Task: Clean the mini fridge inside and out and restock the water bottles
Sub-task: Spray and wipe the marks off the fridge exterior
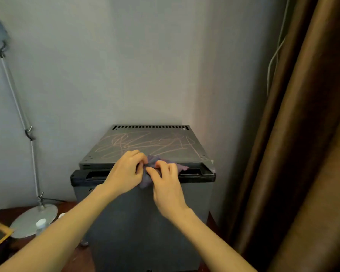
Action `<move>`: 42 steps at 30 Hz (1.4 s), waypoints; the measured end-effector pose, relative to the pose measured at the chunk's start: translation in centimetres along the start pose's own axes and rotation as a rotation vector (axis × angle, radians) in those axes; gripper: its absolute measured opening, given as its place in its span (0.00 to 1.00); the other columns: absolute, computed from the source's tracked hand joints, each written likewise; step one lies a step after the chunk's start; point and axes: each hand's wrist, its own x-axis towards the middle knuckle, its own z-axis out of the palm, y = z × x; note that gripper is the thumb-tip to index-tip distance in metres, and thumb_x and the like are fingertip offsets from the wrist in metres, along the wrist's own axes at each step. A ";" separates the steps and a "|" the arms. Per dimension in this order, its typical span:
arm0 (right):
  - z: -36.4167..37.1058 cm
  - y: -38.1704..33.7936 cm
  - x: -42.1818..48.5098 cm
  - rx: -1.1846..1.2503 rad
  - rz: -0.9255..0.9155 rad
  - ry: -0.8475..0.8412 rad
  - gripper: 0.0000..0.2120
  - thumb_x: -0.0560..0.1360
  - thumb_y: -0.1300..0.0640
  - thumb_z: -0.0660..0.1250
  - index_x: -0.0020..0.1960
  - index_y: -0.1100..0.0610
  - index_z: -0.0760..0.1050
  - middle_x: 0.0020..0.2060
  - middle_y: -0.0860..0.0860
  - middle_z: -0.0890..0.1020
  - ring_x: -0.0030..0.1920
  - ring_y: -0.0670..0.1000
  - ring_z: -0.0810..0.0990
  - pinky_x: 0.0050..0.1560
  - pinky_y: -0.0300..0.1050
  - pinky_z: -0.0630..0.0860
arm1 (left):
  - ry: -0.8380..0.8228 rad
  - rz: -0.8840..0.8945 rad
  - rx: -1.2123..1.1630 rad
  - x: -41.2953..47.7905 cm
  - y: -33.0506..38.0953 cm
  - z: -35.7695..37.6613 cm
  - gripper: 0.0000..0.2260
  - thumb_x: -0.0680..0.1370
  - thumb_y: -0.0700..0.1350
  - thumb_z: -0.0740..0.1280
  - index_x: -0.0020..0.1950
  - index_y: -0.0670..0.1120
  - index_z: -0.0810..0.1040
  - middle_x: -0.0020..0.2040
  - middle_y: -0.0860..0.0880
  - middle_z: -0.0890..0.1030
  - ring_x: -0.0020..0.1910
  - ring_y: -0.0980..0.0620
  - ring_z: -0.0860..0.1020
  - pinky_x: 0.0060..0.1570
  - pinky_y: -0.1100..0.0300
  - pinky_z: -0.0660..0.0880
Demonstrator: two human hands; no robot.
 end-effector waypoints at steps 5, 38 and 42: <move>-0.3 1.4 -1.2 0.001 -0.105 0.045 0.23 0.68 0.63 0.56 0.61 0.55 0.76 0.57 0.57 0.72 0.51 0.57 0.70 0.36 0.46 0.79 | -0.004 -0.043 0.027 -1.3 0.3 -0.8 0.08 0.71 0.31 0.65 0.44 0.43 0.77 0.37 0.55 0.71 0.36 0.59 0.68 0.37 0.68 0.63; -3.6 13.5 -11.8 0.874 0.758 0.080 0.18 0.77 0.68 0.62 0.64 0.54 0.75 0.58 0.47 0.79 0.63 0.48 0.75 0.66 0.44 0.72 | -0.061 -0.033 0.024 0.2 7.8 3.0 0.04 0.74 0.35 0.70 0.42 0.44 0.81 0.41 0.54 0.76 0.41 0.51 0.72 0.44 0.62 0.68; -3.2 13.0 -9.5 1.063 0.916 0.120 0.20 0.79 0.66 0.61 0.68 0.53 0.71 0.61 0.49 0.77 0.66 0.51 0.73 0.64 0.43 0.69 | -0.104 -0.039 0.024 0.5 7.7 2.7 0.04 0.74 0.36 0.70 0.42 0.44 0.81 0.42 0.54 0.77 0.41 0.54 0.71 0.43 0.67 0.66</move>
